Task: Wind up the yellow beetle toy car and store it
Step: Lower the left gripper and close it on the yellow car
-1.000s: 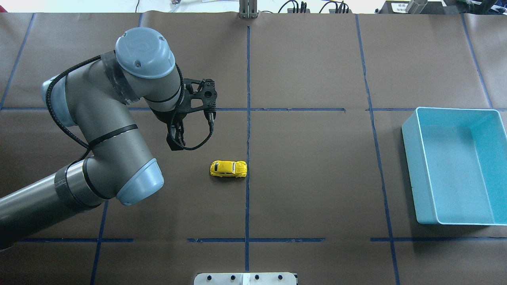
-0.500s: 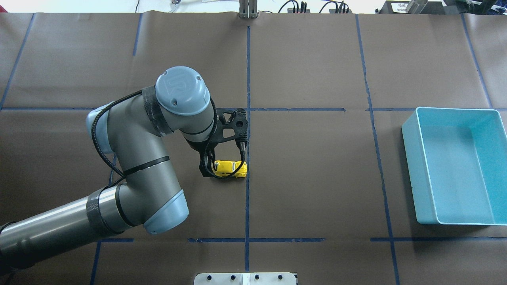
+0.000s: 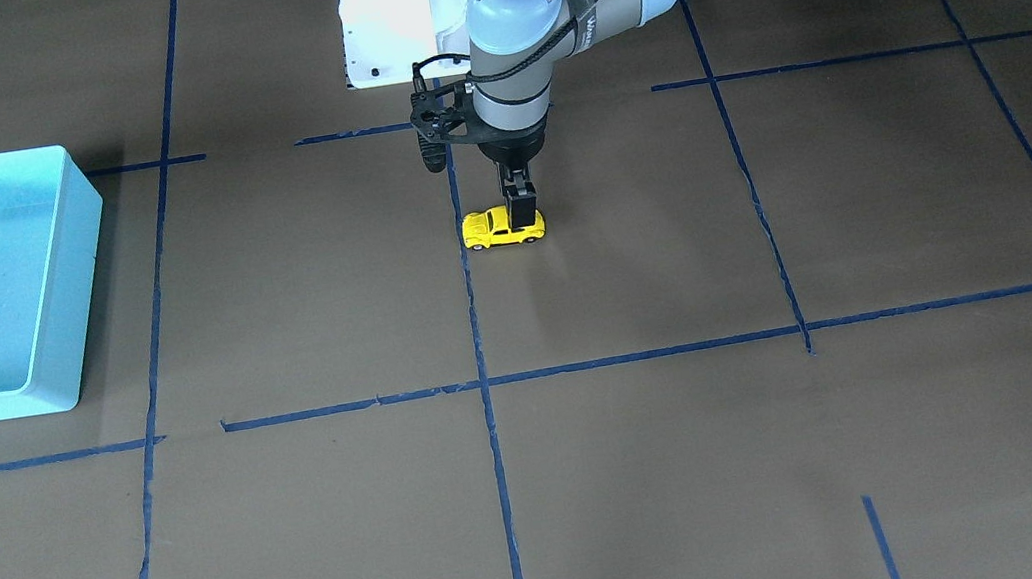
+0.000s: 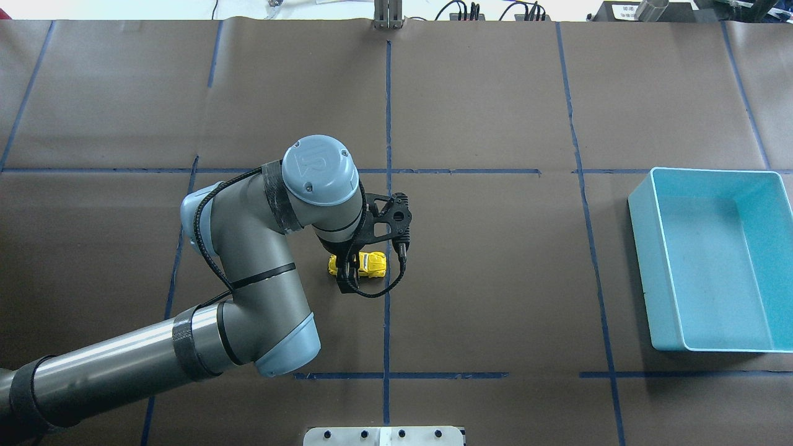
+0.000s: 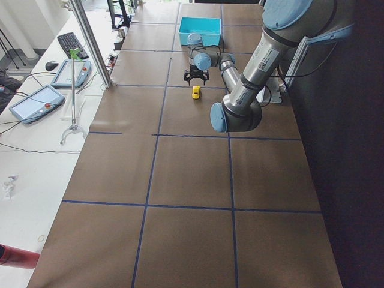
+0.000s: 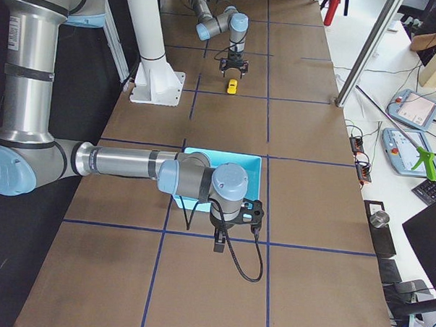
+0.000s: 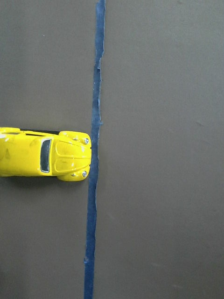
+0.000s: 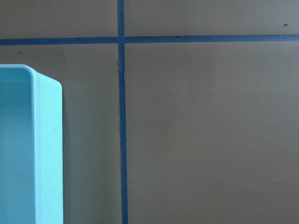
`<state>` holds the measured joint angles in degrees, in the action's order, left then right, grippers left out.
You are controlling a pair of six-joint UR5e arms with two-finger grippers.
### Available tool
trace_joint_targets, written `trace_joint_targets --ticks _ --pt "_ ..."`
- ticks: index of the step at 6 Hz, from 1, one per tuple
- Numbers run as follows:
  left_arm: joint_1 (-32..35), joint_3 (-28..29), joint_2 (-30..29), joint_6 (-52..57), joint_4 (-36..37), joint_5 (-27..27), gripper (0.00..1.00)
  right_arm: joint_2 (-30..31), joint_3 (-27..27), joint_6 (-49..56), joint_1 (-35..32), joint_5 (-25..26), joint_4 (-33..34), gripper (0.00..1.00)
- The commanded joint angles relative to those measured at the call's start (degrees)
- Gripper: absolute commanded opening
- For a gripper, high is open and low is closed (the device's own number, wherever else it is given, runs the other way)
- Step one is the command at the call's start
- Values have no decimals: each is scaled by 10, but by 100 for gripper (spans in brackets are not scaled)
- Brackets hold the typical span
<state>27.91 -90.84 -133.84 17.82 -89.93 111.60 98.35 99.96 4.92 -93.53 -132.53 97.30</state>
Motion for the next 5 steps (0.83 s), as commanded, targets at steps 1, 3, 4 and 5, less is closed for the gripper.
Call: trace_joint_targets --ticks 1,3,4,5 --pt "-1 30 -2 0 -35 -2 100 0 0 0 0 0 0 100" --pt "-11 51 -7 -2 -53 -8 100 0 0 0 0 -1 0 100" --pt "-14 52 -10 -2 -54 -22 100 3 -1 0 0 -1 0 100" --pt "-15 60 -11 -2 -65 -22 100 2 0 0 0 -1 0 100"
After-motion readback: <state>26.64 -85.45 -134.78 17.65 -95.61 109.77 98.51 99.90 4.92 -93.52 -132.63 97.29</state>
